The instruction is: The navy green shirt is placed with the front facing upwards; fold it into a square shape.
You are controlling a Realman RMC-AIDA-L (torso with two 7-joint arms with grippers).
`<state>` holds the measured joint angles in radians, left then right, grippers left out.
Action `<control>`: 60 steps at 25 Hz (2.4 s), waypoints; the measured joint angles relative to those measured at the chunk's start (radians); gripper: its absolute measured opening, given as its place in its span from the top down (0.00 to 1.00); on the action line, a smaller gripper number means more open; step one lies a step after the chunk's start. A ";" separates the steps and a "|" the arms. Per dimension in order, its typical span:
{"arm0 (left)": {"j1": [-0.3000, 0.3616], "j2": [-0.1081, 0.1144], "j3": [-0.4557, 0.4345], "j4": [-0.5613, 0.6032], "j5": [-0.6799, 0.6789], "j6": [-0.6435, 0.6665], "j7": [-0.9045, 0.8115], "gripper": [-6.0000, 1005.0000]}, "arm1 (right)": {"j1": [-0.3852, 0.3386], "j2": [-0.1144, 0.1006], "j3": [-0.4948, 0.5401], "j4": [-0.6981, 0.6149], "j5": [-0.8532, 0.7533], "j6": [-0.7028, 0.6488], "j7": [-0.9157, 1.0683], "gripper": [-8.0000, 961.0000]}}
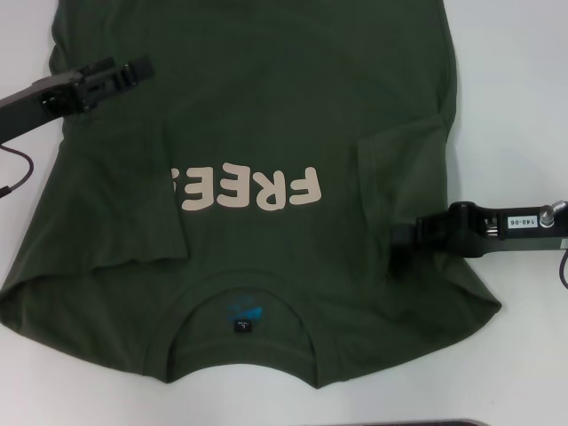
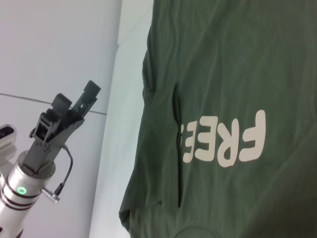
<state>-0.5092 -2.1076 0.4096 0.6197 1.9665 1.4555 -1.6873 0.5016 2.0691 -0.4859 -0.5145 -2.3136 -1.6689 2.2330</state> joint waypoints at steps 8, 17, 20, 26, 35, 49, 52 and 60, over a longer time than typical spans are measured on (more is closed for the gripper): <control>0.000 -0.002 0.000 0.000 -0.002 -0.010 0.001 0.10 | -0.004 0.002 0.007 0.026 0.004 0.002 -0.048 0.97; 0.000 -0.002 0.001 0.000 -0.002 -0.011 0.001 0.10 | -0.009 0.003 0.008 0.045 0.027 0.016 -0.096 0.97; 0.000 -0.002 0.002 0.000 -0.002 -0.011 0.001 0.10 | -0.005 0.003 0.005 0.050 0.029 0.017 -0.108 0.97; -0.001 -0.004 0.002 0.000 -0.002 -0.011 0.002 0.10 | -0.001 0.003 0.006 0.050 0.031 0.015 -0.137 0.97; -0.002 -0.005 0.001 0.000 -0.007 -0.011 0.003 0.10 | -0.002 0.005 0.000 0.051 0.063 0.005 -0.184 0.96; -0.010 -0.004 0.002 0.000 -0.011 -0.011 0.003 0.10 | 0.000 -0.004 -0.015 0.065 0.057 -0.004 -0.182 0.90; -0.011 -0.002 0.001 0.000 -0.011 -0.011 0.003 0.10 | -0.006 -0.009 -0.014 0.066 0.059 -0.024 -0.176 0.89; -0.012 -0.001 0.002 0.000 -0.011 -0.012 0.003 0.10 | -0.022 -0.032 0.036 0.054 0.133 -0.163 -0.232 0.70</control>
<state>-0.5216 -2.1091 0.4111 0.6197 1.9557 1.4438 -1.6842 0.4797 2.0367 -0.4498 -0.4601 -2.1803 -1.8317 2.0005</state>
